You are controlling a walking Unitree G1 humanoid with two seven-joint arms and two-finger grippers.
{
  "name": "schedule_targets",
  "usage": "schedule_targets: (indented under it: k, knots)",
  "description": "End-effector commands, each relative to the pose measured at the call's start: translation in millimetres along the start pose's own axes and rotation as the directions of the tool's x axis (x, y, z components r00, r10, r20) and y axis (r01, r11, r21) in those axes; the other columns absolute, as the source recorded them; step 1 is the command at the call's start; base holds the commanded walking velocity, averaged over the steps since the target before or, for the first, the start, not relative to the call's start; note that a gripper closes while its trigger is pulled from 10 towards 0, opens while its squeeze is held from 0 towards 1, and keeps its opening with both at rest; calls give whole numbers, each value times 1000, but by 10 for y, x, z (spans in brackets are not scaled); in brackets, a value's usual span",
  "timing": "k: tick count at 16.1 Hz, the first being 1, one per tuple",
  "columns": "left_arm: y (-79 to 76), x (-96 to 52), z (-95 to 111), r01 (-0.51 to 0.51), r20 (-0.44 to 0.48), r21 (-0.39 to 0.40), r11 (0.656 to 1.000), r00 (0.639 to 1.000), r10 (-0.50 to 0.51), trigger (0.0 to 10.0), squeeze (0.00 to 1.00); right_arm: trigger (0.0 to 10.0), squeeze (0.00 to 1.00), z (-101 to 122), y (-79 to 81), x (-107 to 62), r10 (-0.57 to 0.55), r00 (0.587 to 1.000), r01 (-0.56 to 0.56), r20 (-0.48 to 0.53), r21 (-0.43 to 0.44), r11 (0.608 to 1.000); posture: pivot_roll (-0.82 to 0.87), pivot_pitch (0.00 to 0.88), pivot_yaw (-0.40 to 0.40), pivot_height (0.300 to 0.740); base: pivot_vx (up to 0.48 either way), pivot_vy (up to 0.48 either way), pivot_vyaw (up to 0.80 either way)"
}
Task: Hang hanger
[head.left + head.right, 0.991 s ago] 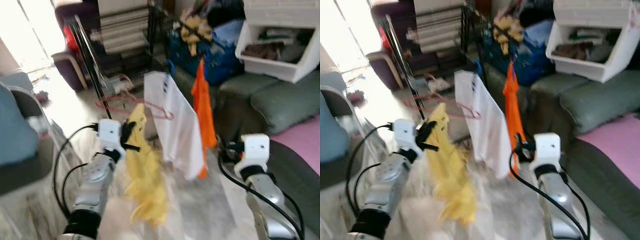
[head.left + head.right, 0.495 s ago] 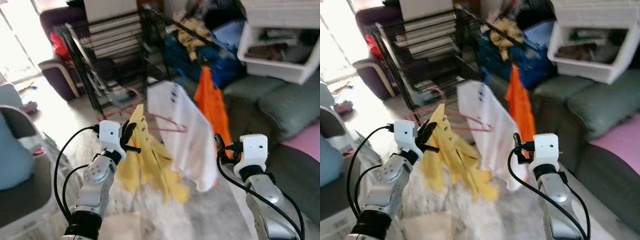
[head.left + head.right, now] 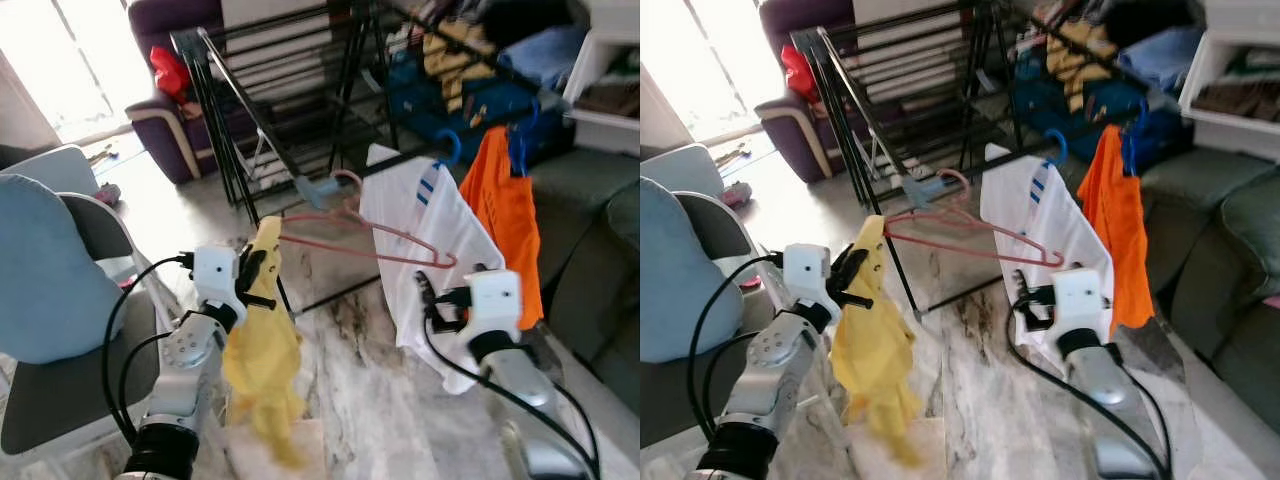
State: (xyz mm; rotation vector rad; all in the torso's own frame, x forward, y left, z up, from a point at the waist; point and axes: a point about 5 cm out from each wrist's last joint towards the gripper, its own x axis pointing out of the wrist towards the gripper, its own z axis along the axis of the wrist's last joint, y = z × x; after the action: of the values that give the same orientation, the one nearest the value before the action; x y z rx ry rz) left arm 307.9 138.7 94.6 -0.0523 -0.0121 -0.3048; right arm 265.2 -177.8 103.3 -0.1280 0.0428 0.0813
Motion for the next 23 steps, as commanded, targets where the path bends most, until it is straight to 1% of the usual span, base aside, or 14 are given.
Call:
schedule_targets:
  k: [1, 4, 6, 8, 10, 12, 13, 14, 15, 17, 18, 19, 21, 23]
  knots:
    - [89, 4, 89, -29, 31, 24, 999, 999, 28, 10000, 0, 10000, 0, 18, 86, 10, 24, 1000, -24, 6, 10, 1000, -193, 0, 117, 740, 0, 428, 0]
    - [71, -1, 61, -57, 20, 18, 998, 998, 56, 10000, 0, 10000, 0, 24, 75, 5, 23, 1000, -23, 8, 3, 1000, -194, 0, 118, 740, 0, 146, 0]
    - [8, -52, 13, -64, 11, 12, 998, 998, 64, 10000, 0, 10000, 0, 4, 74, -13, 12, 1000, -12, 1, -1, 1000, -185, 0, 118, 740, 0, 0, 0]
    - [35, -162, -23, -70, 1, 17, 997, 998, 70, 10000, 0, 10000, 0, -29, 173, -28, 52, 999, -52, -14, -1, 999, -157, 0, 98, 740, 0, 0, 0]
    - [55, -203, -67, -88, -7, 13, 996, 996, 88, 10000, 0, 10000, 0, -88, 255, 12, 120, 992, -121, -36, -28, 992, -154, 0, 73, 740, 0, 0, 0]
    - [-24, -85, -66, -123, 6, -31, 992, 992, 123, 10000, 0, 10000, 0, 12, 135, 180, 141, 990, -142, -20, -71, 987, -182, 0, 56, 740, 0, 0, 0]
    - [-135, 65, 39, -107, 45, -55, 993, 993, 110, 10000, 0, 10000, 0, 109, -42, 274, 88, 996, -88, -2, -86, 992, -184, 0, 49, 740, 0, 0, 0]
    - [-202, 168, 138, -89, 79, -65, 994, 992, 94, 10000, 0, 10000, 0, 118, -148, 323, 41, 999, -41, -5, -74, 996, -173, 0, 31, 740, 0, 0, 0]
    - [-189, 185, 153, -94, 88, -56, 994, 991, 99, 10000, 0, 10000, 0, 74, -149, 333, 24, 1000, -25, -15, -71, 997, -171, 0, 27, 740, 0, 0, 0]
    - [-71, 170, 149, -155, 89, -64, 986, 983, 161, 10000, 0, 10000, 0, 53, -46, 402, 43, 999, -44, -22, -48, 998, -137, 0, -17, 740, 0, 0, 0]
    - [9, 87, 141, -199, 100, -52, 979, 974, 203, 10000, 0, 10000, 0, 70, 122, 432, 121, 993, -121, -9, -67, 990, -99, 0, -54, 740, 0, 0, 0]
    - [45, 29, 141, -218, 107, -50, 975, 969, 222, 10000, 0, 10000, 0, 69, 186, 434, 149, 989, -150, -11, -62, 987, -79, 0, -76, 740, 0, 0, 0]
    - [101, -46, 132, -249, 111, -44, 968, 961, 252, 10000, 0, 10000, 0, 67, 259, 444, 181, 984, -181, -10, -63, 981, -53, 0, -103, 740, 0, 0, 0]
    - [125, -139, 88, -275, 106, -25, 961, 955, 276, 10000, 0, 10000, 0, 31, 321, 436, 172, 985, -172, -3, -61, 983, -47, 0, -93, 740, 0, 0, 0]
